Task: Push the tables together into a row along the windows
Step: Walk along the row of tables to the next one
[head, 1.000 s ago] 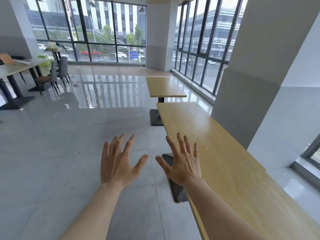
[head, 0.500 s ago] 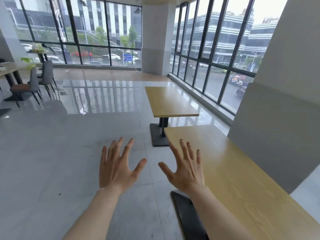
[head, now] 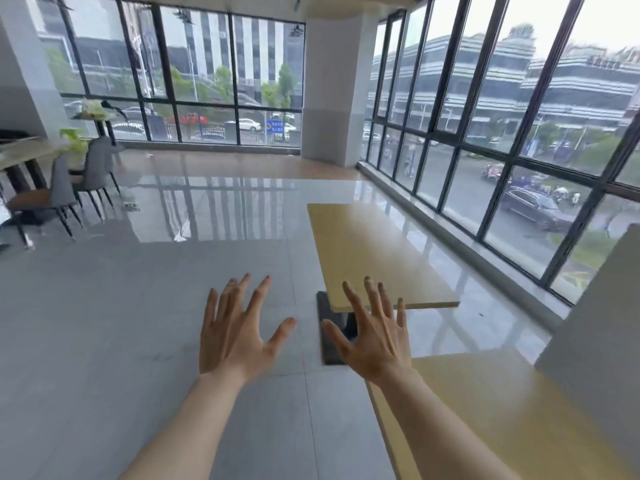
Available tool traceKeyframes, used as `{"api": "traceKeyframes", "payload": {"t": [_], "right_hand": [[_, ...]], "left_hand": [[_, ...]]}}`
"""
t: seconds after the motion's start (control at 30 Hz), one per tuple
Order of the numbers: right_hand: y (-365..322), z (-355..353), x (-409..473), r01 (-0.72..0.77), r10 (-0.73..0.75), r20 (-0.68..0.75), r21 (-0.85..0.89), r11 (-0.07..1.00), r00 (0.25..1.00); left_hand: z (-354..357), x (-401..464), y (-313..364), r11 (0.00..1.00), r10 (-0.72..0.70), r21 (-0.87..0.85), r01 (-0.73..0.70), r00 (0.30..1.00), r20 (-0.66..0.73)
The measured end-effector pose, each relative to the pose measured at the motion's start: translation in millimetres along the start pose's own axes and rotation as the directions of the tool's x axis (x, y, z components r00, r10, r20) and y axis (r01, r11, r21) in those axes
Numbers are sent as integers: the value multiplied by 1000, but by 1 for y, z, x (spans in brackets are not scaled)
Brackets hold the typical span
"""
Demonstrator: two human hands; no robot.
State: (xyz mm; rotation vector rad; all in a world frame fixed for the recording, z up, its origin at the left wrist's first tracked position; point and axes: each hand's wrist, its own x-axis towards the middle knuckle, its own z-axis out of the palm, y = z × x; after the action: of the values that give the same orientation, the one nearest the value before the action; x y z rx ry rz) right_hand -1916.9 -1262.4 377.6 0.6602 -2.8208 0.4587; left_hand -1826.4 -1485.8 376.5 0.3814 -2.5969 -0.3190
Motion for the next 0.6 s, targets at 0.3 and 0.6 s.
{"api": "traceKeyframes", "payload": {"t": [0.3,0.6], "right_hand": [[-3,122,318,37,-35,30,-75,996,999],[-9,210,654,-23,24,17,-46,999,1000]], "left_hand": [[156,285,-99,999,5,-32,-5,1000,1],[271,608,-189,999,43,-33,-42,998,34]]}}
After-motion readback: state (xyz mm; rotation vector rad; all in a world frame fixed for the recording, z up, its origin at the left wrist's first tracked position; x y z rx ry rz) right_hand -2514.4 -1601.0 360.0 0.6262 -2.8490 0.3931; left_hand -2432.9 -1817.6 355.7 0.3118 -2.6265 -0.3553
